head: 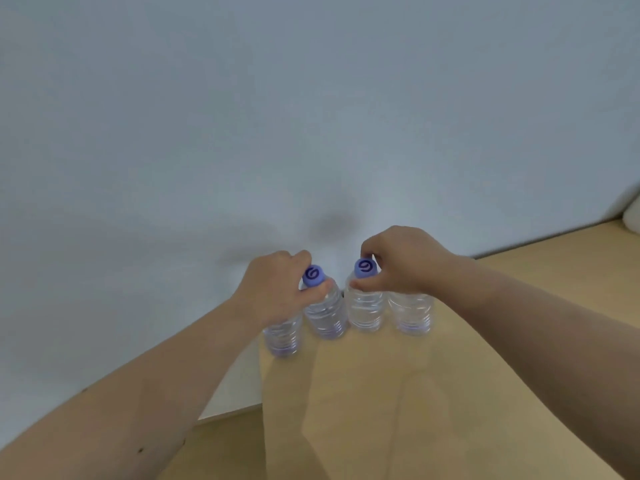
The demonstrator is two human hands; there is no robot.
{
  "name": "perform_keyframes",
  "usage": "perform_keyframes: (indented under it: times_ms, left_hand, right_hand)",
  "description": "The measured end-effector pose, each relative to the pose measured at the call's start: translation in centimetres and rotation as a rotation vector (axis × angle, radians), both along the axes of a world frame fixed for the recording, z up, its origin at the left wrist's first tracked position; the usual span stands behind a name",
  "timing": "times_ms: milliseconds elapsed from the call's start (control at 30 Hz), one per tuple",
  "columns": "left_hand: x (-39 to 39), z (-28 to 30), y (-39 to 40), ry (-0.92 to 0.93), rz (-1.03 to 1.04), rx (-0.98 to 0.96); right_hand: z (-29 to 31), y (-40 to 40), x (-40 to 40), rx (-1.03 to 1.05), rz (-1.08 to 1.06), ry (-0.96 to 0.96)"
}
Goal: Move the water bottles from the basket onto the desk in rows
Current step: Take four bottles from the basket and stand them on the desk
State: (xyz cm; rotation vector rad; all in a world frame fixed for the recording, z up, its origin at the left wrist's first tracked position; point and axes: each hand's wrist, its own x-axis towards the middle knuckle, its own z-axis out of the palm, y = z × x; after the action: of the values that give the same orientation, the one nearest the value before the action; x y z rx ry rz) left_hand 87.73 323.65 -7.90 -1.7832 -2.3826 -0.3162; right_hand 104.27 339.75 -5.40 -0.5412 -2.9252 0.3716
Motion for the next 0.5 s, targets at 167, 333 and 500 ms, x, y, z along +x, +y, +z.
perform_keyframes:
  times_ms: [167, 333, 500]
  left_hand:
    - [-0.7, -1.1, 0.8, 0.047, 0.024, 0.088]
    - [-0.9, -0.9, 1.7, 0.077, -0.002, 0.165]
    - [-2.2, -1.0, 2.1, 0.084, 0.011, 0.131]
  right_hand:
    - [-1.3, 1.5, -1.2, -0.062, 0.022, 0.003]
    - [-1.6, 2.3, -1.9, 0.057, 0.052, 0.03]
    - [-2.1, 2.9, -2.2, 0.064, 0.053, 0.078]
